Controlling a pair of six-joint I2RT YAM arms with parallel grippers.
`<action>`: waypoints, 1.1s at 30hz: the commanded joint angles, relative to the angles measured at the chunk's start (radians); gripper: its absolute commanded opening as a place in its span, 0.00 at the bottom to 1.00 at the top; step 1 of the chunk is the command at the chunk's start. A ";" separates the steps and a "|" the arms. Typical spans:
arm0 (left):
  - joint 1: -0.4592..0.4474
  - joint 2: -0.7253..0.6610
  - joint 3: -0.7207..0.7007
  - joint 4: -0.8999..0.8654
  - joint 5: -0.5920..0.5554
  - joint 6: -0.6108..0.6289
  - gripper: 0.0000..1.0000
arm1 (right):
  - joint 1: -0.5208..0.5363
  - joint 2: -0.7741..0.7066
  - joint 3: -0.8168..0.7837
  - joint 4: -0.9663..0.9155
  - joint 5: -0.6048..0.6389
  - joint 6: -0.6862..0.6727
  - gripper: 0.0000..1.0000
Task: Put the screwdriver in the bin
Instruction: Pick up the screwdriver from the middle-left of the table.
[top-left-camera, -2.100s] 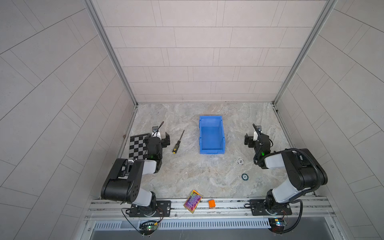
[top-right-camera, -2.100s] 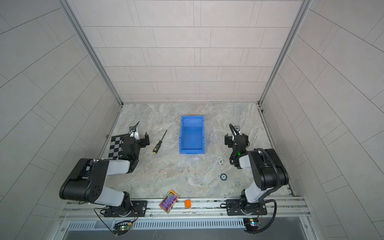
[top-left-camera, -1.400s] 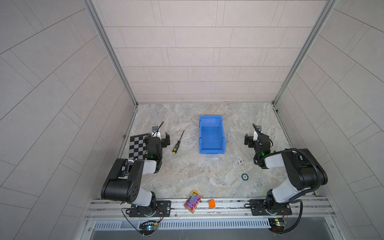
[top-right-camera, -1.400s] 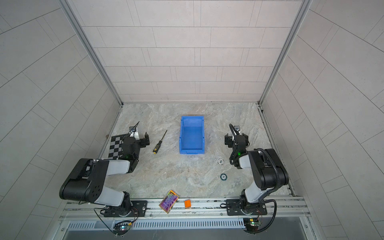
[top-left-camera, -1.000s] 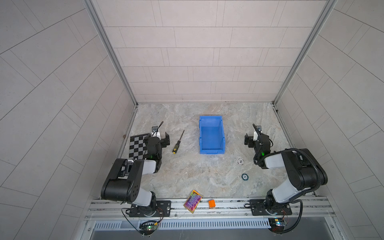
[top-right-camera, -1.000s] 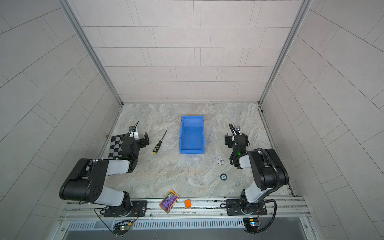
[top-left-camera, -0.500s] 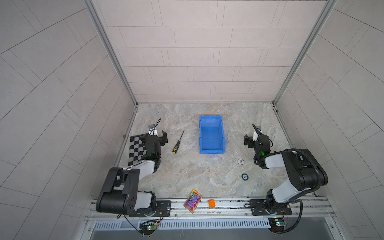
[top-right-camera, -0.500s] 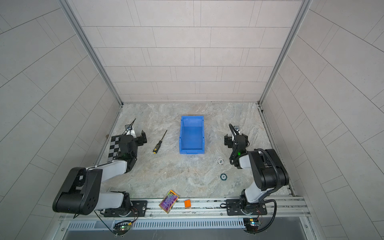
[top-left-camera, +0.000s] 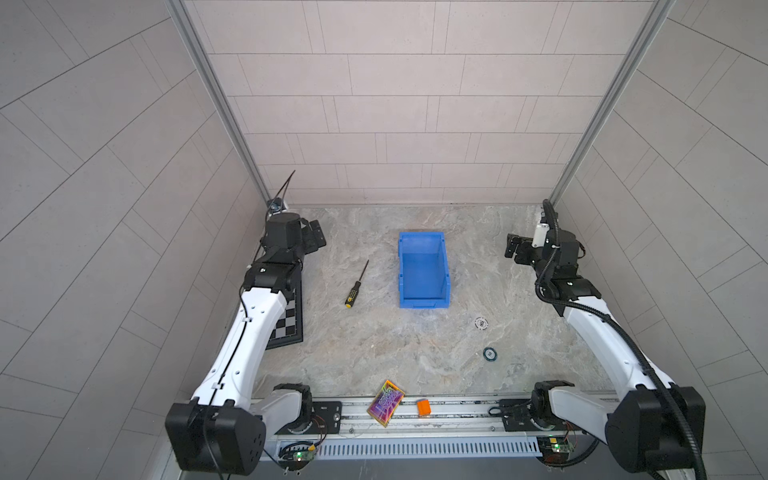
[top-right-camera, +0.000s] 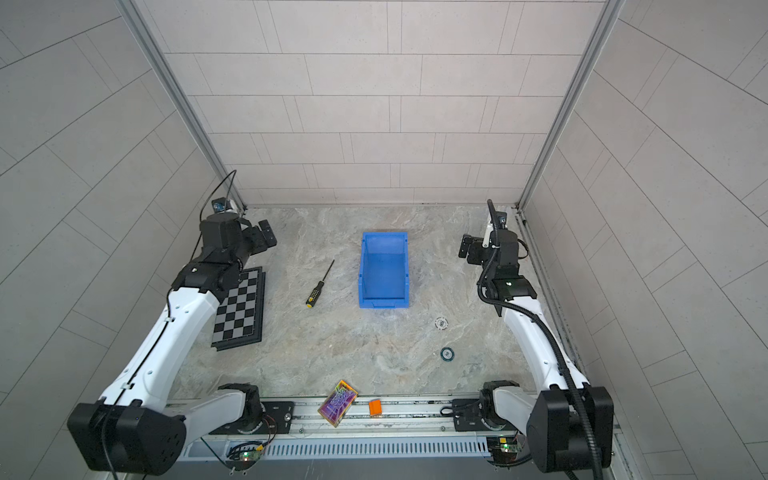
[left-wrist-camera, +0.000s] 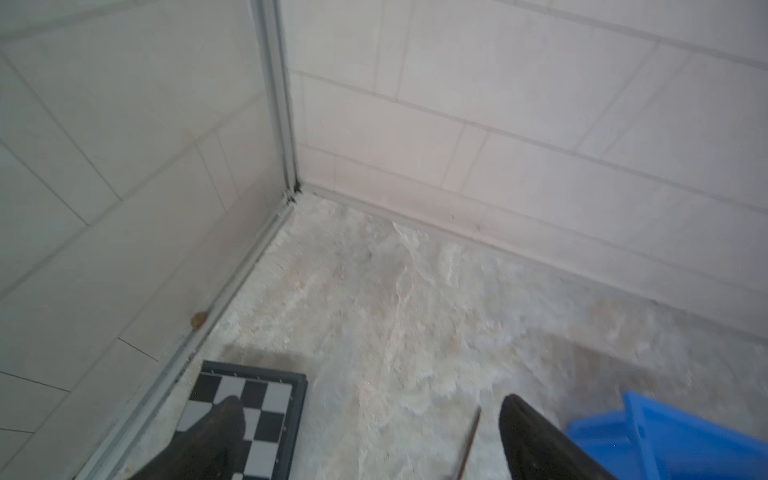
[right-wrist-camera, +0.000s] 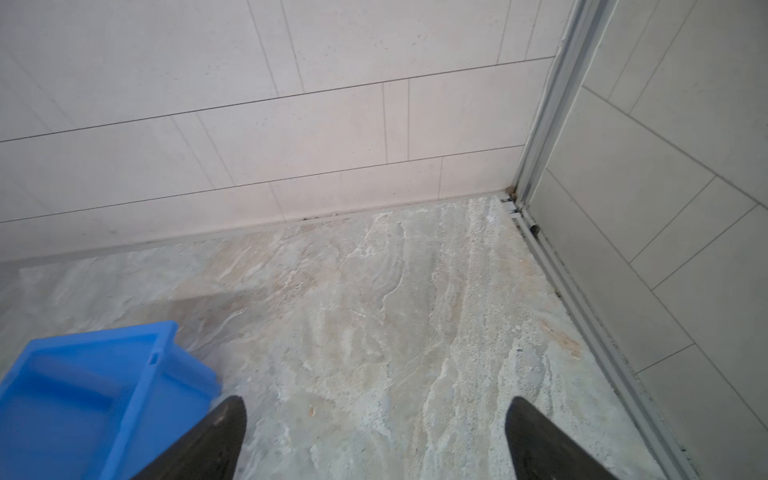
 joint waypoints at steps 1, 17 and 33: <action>-0.024 0.104 0.006 -0.285 0.229 0.050 1.00 | 0.001 -0.041 0.013 -0.216 -0.161 0.021 0.99; -0.250 0.478 0.012 -0.331 0.182 0.049 0.95 | 0.008 -0.112 0.008 -0.401 -0.344 -0.012 0.98; -0.256 0.607 0.054 -0.301 0.114 0.041 0.73 | 0.008 -0.150 -0.032 -0.396 -0.316 0.006 0.98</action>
